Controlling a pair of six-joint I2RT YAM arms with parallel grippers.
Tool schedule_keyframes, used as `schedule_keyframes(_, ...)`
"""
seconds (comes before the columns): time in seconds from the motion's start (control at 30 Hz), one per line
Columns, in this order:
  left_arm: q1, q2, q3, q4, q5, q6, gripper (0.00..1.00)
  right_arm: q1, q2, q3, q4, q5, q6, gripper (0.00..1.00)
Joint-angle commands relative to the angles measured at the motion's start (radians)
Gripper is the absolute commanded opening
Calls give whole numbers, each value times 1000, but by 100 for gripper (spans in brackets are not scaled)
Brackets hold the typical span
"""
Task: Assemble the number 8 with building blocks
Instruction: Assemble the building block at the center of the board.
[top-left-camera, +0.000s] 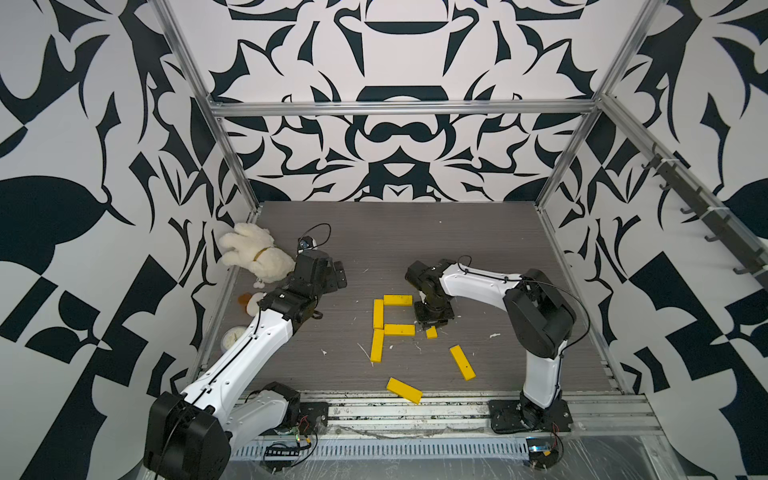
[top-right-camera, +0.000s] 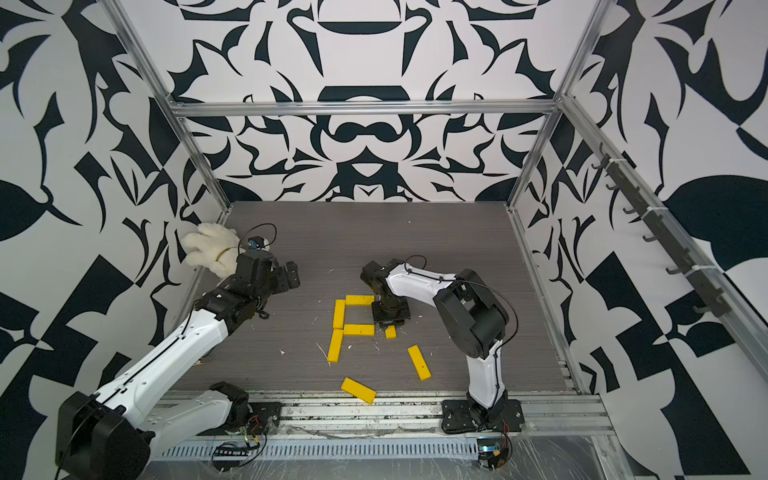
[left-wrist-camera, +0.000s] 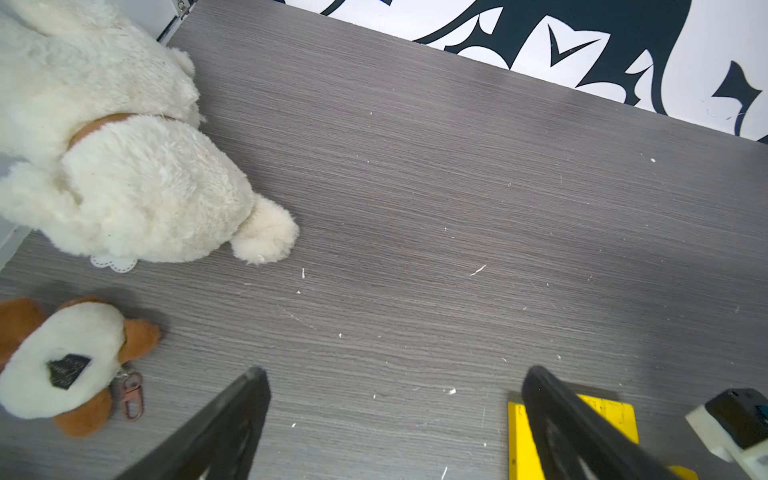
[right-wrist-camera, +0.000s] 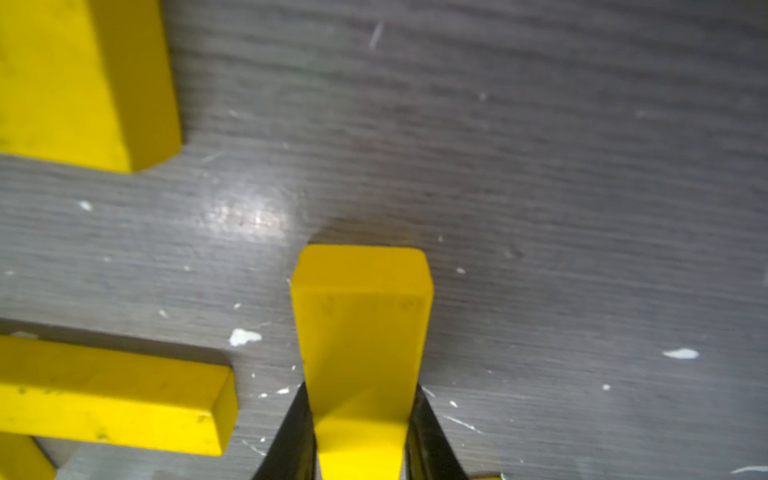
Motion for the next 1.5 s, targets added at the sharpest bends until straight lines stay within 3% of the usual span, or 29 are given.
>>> schedule_keyframes(0.0,3,6,18,-16,-17,8,99,-6,19,34,27,-2,-3,12)
schedule_keyframes(0.63,12,7,-4,10,-18,5,99,-24,96,164,-6,-15,54,12)
schedule_keyframes(1.47,18,5,0,9,-11,2,99,2,89,140,5,-23,72,14)
